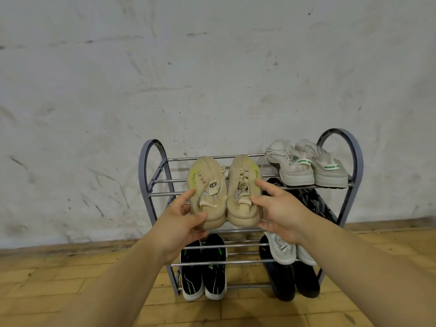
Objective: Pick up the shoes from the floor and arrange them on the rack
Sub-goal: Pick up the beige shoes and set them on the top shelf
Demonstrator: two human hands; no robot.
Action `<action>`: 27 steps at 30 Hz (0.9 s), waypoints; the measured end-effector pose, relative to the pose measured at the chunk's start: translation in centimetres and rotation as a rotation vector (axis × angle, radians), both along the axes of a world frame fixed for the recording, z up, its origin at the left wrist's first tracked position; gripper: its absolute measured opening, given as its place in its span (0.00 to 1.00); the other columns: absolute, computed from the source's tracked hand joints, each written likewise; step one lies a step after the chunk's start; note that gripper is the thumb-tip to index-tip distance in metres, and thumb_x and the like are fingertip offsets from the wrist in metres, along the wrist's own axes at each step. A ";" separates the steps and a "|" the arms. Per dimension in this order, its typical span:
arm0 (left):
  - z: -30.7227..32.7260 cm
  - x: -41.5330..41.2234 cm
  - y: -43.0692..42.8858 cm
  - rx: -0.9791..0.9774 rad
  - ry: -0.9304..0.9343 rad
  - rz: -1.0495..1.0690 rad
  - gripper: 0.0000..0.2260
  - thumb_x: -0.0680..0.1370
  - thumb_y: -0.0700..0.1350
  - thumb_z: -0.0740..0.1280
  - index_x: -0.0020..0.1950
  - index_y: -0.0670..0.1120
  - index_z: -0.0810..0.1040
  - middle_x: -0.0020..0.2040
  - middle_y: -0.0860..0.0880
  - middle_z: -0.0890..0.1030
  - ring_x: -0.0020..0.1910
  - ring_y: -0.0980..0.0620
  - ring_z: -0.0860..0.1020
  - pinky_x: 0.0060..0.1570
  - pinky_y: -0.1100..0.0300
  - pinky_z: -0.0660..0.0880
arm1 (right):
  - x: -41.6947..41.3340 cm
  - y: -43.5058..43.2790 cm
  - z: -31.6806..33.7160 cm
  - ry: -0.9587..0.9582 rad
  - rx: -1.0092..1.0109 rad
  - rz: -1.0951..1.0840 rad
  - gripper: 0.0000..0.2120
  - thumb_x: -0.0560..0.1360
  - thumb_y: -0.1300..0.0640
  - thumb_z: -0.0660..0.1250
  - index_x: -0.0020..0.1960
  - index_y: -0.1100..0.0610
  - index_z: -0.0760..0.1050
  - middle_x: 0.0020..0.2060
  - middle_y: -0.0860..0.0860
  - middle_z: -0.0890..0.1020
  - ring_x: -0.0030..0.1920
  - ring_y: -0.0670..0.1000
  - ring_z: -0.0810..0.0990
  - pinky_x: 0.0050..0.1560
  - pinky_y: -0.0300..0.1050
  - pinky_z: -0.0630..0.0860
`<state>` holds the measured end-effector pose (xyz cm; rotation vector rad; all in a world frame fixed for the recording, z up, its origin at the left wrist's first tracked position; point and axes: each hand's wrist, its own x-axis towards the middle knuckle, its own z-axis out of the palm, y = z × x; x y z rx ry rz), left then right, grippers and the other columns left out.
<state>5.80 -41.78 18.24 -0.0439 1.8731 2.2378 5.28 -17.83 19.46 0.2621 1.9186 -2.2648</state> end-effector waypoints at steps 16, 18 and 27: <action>-2.8 13.5 -4.2 -0.197 -0.094 -0.110 0.30 0.75 0.30 0.73 0.71 0.55 0.77 0.68 0.46 0.78 0.57 0.42 0.85 0.49 0.46 0.83 | 10.5 3.9 -1.6 -0.137 0.120 0.489 0.28 0.76 0.68 0.71 0.70 0.46 0.72 0.61 0.60 0.83 0.63 0.66 0.81 0.60 0.66 0.80; -3.0 14.3 -4.4 -0.190 -0.184 -0.138 0.30 0.75 0.30 0.73 0.72 0.54 0.76 0.68 0.46 0.77 0.56 0.42 0.86 0.48 0.48 0.84 | 11.2 3.4 -2.3 -0.201 0.162 0.552 0.26 0.78 0.67 0.70 0.70 0.46 0.70 0.58 0.59 0.86 0.58 0.62 0.84 0.59 0.63 0.81; -5.7 13.0 -4.1 -0.274 -0.406 -0.180 0.35 0.76 0.32 0.74 0.79 0.52 0.67 0.67 0.45 0.77 0.57 0.41 0.84 0.54 0.48 0.82 | 10.1 0.0 -7.0 -0.386 0.271 0.561 0.31 0.80 0.68 0.67 0.77 0.47 0.63 0.64 0.59 0.81 0.57 0.61 0.86 0.62 0.63 0.80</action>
